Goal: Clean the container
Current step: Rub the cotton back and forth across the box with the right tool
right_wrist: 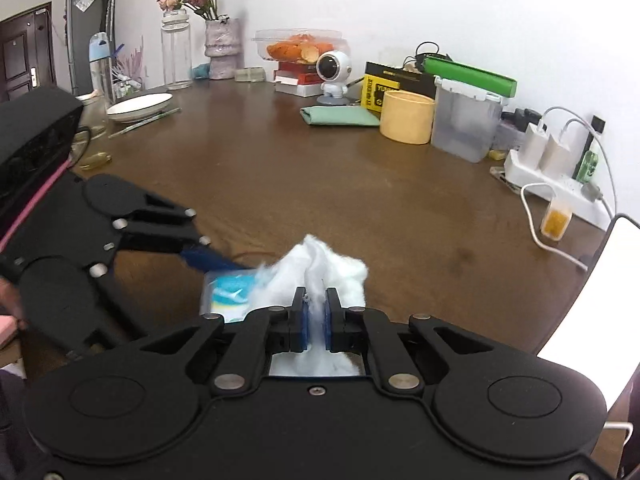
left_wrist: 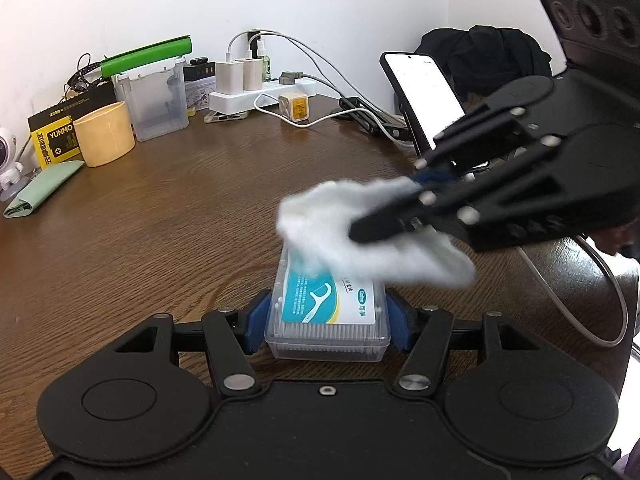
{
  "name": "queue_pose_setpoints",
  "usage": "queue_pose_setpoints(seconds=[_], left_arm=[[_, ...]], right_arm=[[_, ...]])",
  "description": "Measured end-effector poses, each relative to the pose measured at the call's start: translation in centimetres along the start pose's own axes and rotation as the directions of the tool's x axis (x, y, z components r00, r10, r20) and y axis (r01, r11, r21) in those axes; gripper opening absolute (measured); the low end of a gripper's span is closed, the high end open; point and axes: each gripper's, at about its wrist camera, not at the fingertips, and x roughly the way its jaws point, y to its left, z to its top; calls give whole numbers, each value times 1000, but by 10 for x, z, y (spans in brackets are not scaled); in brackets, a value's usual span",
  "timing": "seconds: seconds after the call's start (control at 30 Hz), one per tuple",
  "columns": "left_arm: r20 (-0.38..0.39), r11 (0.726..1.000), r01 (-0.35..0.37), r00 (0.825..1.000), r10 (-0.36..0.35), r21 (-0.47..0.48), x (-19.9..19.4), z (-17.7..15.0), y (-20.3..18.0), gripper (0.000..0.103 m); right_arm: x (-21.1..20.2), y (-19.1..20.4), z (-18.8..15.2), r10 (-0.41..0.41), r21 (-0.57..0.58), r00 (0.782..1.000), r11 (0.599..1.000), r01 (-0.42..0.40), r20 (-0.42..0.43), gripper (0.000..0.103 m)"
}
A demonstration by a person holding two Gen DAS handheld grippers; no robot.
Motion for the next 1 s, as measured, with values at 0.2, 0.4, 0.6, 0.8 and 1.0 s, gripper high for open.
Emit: queue_pose_setpoints(seconds=[0.2,0.4,0.6,0.8,1.0], left_arm=[[-1,1000,0,1000,0,2,1,0,1,59],[-2,1000,8,1000,-8,7,0,-1,-1,59],[-5,1000,6,1000,-6,5,0,0,-1,59],[-3,1000,3,1000,-3,8,0,0,-2,58],[-12,1000,4,1000,-4,6,-2,0,-5,58]], right_arm=[[14,16,9,93,-28,996,995,-92,17,7],[3,-2,6,-15,4,1000,1000,15,-5,7],[3,18,7,90,-18,996,996,-90,-10,7],[10,1,12,-5,6,1000,1000,5,-4,7],[1,11,9,96,16,995,995,-96,-23,7]])
